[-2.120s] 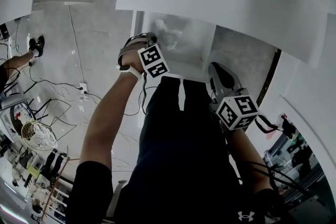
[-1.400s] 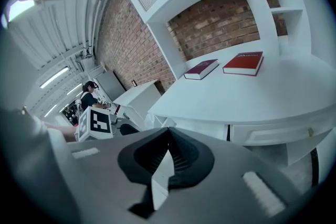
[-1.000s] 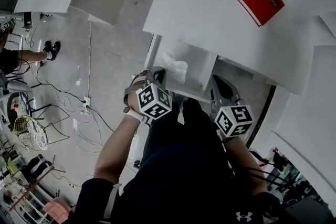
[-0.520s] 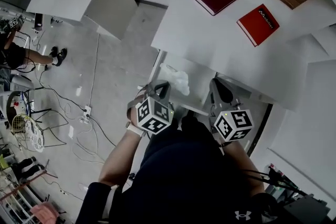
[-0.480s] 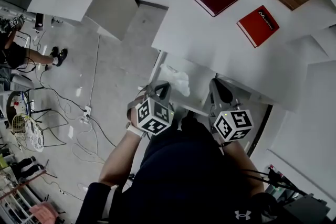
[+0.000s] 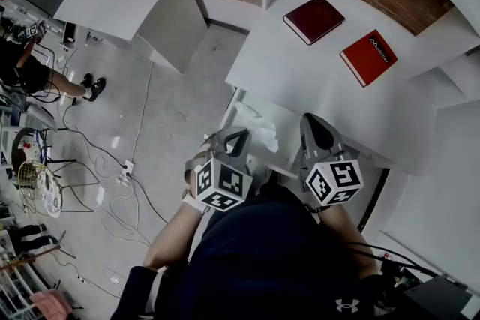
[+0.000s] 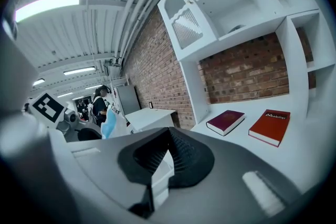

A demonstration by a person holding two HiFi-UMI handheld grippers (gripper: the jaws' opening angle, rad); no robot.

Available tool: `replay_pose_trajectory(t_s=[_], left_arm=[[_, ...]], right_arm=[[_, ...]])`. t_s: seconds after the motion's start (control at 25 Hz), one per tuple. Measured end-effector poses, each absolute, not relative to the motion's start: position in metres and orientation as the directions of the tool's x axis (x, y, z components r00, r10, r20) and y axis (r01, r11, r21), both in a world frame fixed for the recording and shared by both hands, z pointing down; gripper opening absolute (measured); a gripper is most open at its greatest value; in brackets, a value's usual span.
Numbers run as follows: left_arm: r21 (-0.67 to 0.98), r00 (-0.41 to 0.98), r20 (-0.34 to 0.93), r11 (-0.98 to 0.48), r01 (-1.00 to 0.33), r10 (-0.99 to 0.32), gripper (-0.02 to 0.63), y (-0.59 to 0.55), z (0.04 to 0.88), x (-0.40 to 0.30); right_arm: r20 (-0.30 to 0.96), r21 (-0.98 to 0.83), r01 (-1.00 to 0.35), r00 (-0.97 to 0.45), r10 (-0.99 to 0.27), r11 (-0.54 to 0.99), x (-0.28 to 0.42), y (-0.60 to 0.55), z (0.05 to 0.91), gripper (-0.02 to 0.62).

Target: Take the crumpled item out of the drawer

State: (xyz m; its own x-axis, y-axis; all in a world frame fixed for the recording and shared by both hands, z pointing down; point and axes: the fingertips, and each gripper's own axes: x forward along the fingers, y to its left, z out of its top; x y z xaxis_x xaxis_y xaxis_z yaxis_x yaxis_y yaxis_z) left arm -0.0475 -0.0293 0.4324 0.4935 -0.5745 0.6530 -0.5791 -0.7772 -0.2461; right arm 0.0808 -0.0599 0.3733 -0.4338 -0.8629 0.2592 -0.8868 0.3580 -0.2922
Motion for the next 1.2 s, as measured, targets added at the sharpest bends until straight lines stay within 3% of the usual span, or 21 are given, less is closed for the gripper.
replay_pose_trajectory(t_s=[0.64,1.2], left_arm=[[-0.291,0.544,0.466,-0.702,-0.650,-0.697,0.003,-0.037,0.360,-0.048],[-0.265,0.553,0.490,-0.720,-0.641,-0.673,0.003,-0.036,0.378,-0.053]], right_arm=[[0.155,-0.175,-0.894,-0.439,-0.885,0.413,0.073,-0.072,0.318,0.002],[0.121,-0.193,-0.894,-0.431,-0.894,0.405,0.072,-0.070,0.321,0.002]])
